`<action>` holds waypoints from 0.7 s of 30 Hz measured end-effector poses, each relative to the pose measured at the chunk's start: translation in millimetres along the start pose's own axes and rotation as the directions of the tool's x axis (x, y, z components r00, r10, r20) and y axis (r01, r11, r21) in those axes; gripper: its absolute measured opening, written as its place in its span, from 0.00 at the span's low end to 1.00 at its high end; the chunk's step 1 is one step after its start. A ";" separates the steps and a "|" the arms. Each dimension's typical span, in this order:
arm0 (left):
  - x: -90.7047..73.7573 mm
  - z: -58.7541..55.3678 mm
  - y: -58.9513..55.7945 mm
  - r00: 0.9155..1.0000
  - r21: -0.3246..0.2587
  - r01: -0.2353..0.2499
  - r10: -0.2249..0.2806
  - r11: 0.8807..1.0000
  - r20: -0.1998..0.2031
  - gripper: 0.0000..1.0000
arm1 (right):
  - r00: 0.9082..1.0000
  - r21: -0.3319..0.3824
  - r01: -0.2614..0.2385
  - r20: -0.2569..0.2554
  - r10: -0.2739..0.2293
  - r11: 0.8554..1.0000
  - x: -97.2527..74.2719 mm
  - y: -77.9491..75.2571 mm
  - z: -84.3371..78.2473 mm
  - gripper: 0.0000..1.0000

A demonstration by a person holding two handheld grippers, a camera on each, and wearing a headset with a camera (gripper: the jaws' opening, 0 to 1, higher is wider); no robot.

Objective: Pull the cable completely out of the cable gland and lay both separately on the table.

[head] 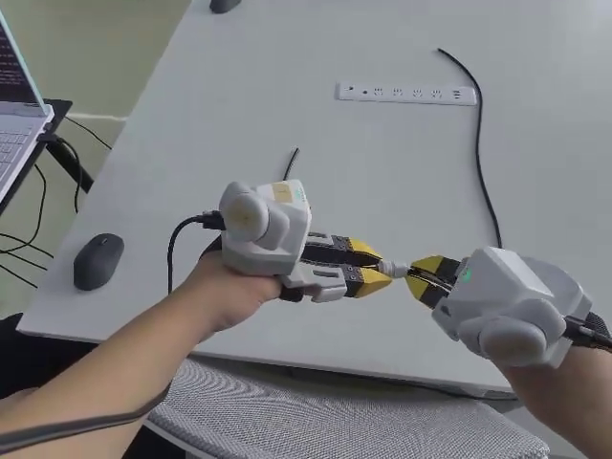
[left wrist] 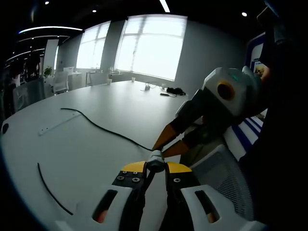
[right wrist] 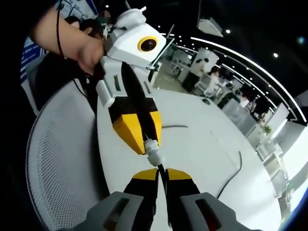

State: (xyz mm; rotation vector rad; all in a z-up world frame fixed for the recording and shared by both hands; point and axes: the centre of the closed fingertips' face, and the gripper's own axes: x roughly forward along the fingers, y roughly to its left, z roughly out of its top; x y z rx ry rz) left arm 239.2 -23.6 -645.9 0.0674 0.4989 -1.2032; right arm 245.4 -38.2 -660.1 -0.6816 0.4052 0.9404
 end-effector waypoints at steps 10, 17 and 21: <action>-1.7 -0.4 -3.5 1.000 0.000 0.004 -0.004 1.000 -0.003 0.15 | 1.000 0.058 0.014 -0.022 -0.012 0.998 -0.1 -3.7 -12.4 0.00; -2.7 1.6 -3.4 1.000 -0.003 0.004 -0.004 1.000 0.003 0.15 | 0.998 0.138 0.038 -0.049 -0.031 0.990 2.1 -12.2 -28.3 0.00; -2.9 1.5 -2.8 1.000 -0.005 0.006 -0.006 1.000 0.005 0.15 | 0.996 0.198 0.056 -0.076 -0.041 0.979 3.3 -16.4 -40.5 0.00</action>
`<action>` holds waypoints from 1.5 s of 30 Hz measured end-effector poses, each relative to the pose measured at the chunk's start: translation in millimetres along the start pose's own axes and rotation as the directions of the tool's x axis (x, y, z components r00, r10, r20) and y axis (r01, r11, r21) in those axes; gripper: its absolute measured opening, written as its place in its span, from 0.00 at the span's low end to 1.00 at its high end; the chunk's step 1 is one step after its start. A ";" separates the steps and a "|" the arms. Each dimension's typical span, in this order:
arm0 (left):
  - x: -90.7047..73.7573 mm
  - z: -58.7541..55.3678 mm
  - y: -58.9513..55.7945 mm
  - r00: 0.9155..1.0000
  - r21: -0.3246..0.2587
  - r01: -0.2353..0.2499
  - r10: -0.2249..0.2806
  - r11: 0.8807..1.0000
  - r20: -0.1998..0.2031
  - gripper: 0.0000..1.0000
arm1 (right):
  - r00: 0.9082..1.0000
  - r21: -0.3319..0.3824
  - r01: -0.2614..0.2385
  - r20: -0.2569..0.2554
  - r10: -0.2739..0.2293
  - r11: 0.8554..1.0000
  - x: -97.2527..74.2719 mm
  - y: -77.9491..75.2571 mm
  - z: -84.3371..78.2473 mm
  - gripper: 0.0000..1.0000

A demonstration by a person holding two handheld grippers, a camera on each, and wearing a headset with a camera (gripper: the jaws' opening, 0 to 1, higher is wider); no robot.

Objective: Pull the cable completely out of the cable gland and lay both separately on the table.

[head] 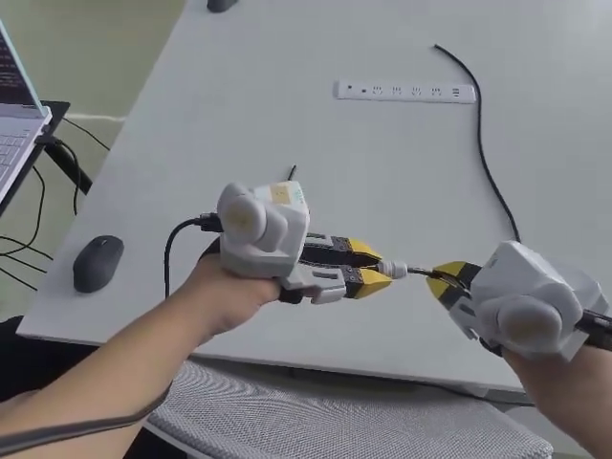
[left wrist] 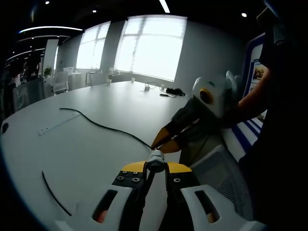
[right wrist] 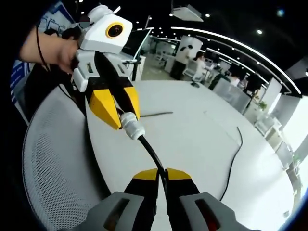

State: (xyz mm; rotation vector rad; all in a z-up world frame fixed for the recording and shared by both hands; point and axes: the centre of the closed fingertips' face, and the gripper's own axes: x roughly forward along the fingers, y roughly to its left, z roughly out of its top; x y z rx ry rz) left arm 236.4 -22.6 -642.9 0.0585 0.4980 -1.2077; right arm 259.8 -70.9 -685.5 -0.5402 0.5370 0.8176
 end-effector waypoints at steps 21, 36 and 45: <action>0.7 2.6 1.3 1.000 0.010 0.005 -0.005 1.000 0.017 0.15 | 0.996 0.429 0.055 -0.088 -0.019 0.902 7.9 -19.3 -60.2 0.00; 4.5 0.8 4.7 1.000 0.007 0.001 -0.001 1.000 0.007 0.15 | 0.997 0.459 0.038 -0.082 0.000 0.888 7.5 -14.8 -65.4 0.00; 3.3 1.5 10.0 1.000 -0.002 -0.009 0.009 1.000 0.005 0.15 | 0.998 0.439 0.029 -0.068 0.001 0.898 6.8 -15.2 -63.8 0.01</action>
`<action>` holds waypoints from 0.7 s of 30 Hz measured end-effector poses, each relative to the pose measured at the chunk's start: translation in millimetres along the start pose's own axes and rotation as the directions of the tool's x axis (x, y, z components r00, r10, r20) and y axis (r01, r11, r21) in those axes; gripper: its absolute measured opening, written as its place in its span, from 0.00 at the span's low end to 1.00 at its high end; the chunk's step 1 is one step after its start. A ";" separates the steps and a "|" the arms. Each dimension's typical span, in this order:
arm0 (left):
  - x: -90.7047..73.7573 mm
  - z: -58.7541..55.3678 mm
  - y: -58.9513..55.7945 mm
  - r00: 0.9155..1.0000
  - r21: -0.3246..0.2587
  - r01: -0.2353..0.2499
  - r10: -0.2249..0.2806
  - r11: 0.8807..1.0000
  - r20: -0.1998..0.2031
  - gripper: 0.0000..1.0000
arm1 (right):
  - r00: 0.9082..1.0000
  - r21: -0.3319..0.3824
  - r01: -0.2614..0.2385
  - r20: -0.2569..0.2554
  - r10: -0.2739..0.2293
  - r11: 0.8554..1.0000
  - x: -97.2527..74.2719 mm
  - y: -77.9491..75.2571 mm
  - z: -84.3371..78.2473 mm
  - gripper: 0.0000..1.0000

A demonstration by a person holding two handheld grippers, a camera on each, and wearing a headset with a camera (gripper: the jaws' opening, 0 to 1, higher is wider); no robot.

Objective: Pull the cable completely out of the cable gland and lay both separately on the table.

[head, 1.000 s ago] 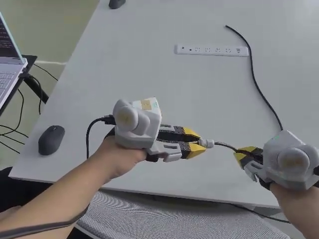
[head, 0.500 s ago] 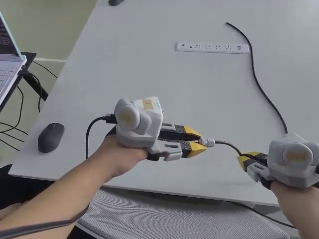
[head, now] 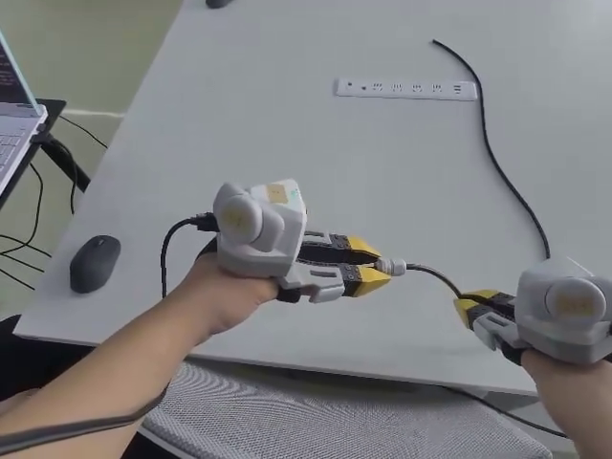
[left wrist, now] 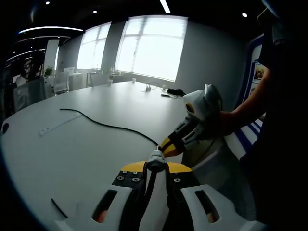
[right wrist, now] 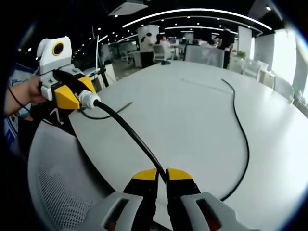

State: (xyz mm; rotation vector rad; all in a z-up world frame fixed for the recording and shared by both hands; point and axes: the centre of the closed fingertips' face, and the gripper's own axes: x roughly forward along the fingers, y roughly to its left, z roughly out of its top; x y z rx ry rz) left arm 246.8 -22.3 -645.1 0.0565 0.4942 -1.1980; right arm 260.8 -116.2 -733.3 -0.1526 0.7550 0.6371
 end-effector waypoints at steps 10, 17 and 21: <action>0.4 0.6 3.7 1.000 -0.009 -0.010 0.010 1.000 0.003 0.15 | 1.000 -0.109 0.010 0.006 -0.010 0.994 -5.3 -2.4 4.0 0.01; -0.1 -0.3 5.6 1.000 -0.019 -0.010 0.010 1.000 0.002 0.15 | 1.000 -0.174 0.002 -0.001 -0.002 0.985 -14.2 1.0 3.4 0.03; 0.7 -1.1 5.4 1.000 -0.020 -0.008 0.008 1.000 -0.002 0.15 | 1.000 -0.226 0.004 0.004 -0.003 0.974 -23.4 3.9 8.6 0.08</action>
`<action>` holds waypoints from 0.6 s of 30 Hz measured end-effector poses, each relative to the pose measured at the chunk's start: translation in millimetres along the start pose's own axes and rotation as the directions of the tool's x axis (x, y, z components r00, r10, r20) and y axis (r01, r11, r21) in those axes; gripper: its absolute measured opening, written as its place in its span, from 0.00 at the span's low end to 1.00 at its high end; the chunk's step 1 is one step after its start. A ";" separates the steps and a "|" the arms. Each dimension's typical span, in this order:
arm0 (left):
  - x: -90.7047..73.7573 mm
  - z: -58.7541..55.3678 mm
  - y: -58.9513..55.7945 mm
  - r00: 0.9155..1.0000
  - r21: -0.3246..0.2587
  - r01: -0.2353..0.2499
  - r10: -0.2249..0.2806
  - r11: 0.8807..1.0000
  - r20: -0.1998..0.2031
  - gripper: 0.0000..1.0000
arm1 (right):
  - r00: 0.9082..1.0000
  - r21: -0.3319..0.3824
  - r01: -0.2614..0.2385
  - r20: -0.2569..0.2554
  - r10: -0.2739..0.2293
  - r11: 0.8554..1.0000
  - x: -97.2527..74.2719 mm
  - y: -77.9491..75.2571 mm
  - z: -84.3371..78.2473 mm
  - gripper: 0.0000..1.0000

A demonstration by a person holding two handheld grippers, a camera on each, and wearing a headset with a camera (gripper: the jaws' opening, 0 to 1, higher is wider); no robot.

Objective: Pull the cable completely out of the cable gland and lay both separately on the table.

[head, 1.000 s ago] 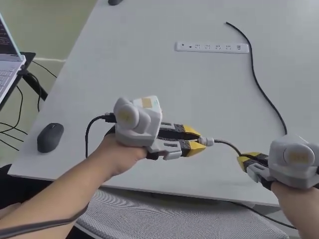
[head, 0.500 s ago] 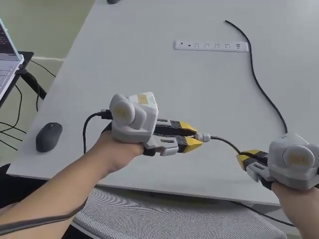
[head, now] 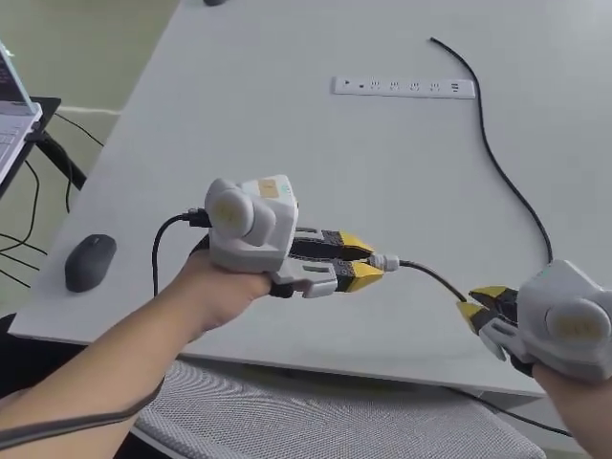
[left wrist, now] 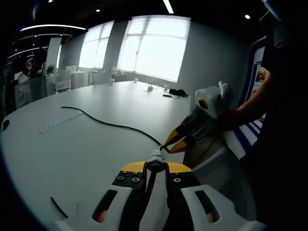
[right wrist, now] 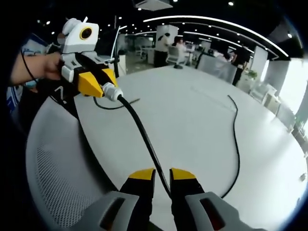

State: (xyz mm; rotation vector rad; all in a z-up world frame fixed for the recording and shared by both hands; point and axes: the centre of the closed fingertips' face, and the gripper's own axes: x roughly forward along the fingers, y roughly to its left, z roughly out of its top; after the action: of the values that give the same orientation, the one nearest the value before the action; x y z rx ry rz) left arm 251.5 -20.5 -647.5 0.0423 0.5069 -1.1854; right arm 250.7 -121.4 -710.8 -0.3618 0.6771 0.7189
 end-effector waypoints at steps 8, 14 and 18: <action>-0.5 -1.3 -0.5 1.000 -0.004 0.005 -0.005 1.000 -0.005 0.15 | 0.999 -0.120 -0.011 0.043 0.016 0.993 -12.3 10.4 27.8 0.15; -2.0 -2.1 -1.3 1.000 -0.004 0.010 -0.010 1.000 -0.007 0.15 | 0.997 -0.180 -0.034 0.062 0.046 0.983 -10.6 21.5 49.4 0.19; -2.9 -3.3 -2.6 1.000 -0.005 0.012 -0.013 1.000 -0.011 0.15 | 0.996 -0.210 -0.044 0.070 0.060 0.977 -6.4 27.5 59.7 0.21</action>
State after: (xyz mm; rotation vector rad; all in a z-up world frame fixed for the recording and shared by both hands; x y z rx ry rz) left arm 247.2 -18.0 -648.7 0.0419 0.5207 -1.1967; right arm 254.1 -74.0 -664.9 -0.5080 0.5416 0.8528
